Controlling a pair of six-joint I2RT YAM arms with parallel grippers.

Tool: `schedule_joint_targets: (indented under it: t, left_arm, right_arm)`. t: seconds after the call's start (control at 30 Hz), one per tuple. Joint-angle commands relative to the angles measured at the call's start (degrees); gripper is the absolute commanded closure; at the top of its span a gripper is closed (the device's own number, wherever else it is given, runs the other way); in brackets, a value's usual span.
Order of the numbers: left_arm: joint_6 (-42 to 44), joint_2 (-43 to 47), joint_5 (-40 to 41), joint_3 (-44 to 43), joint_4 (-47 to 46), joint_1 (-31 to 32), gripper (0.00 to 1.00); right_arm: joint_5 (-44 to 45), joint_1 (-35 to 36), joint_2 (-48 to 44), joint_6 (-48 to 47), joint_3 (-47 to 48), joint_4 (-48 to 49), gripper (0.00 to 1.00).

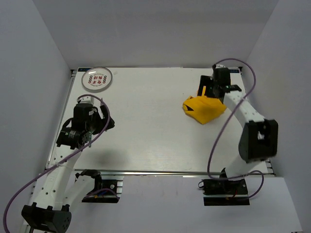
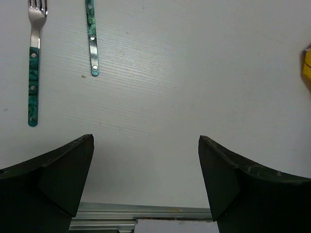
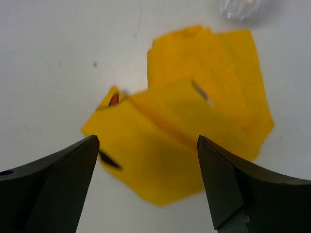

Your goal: Set the dinner table for one person

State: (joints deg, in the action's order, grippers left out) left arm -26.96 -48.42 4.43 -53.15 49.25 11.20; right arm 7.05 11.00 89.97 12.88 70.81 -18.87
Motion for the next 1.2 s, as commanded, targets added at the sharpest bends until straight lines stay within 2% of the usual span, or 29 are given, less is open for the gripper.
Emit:
schedule_joint_targets:
  t: [0.0,0.1,0.2,0.4,0.5,0.53,0.67,0.8,0.9,1.0,1.1,1.17]
  left_arm:
    - [-0.2,3.5,-1.9,0.7,-2.8,-0.3,0.02]
    - [-0.3,4.7,-2.1,1.6,-4.0,-0.3,0.02]
    - [-0.2,4.2,-2.5,1.7,-4.5,-0.3,0.02]
    - [-0.2,1.2,-2.7,1.6,-4.4,-0.3,0.02]
    - [0.0,1.2,-2.9,1.6,-4.6,-0.3,0.02]
    - [0.0,1.2,-3.0,1.7,-4.6,-0.3,0.02]
    - [0.1,1.5,-3.3,1.8,-4.7,-0.3,0.02]
    - [0.1,1.3,-3.4,1.6,-4.6,-0.3,0.02]
    - [0.1,1.8,-3.5,1.7,-4.7,-0.3,0.02]
    - [0.0,1.9,-3.4,1.7,-4.7,-0.3,0.02]
    - [0.0,2.0,-3.5,1.8,-4.8,-0.3,0.02]
    - [0.2,1.8,-3.6,1.8,-4.8,-0.3,0.02]
  right_arm:
    - [-2.5,-3.2,11.3,-6.6,13.8,1.0,0.13]
    - [-5.2,-4.4,18.7,-10.9,20.8,-2.4,0.15]
    - [-6.4,-5.8,23.2,-10.7,24.6,-4.9,0.16]
    - [-10.6,-6.9,24.5,-9.5,22.4,-5.2,0.22]
    - [-11.6,-6.9,24.9,-8.9,20.7,-3.8,0.35]
    - [-12.1,-7.0,25.3,-8.9,20.6,-4.8,0.43]
    - [-11.9,-6.9,24.9,-8.8,18.8,-4.0,0.47]
    - [-9.3,-7.0,25.1,-7.9,19.1,-4.8,0.42]
    - [-3.6,-6.9,25.3,-6.1,19.5,-5.8,0.33]
    - [-0.5,-6.9,25.8,-5.4,19.2,-6.4,0.34]
    - [-1.4,-6.7,25.8,-5.8,17.8,-5.3,0.46]
    - [-3.5,-6.8,25.9,-5.9,17.3,-4.9,0.76]
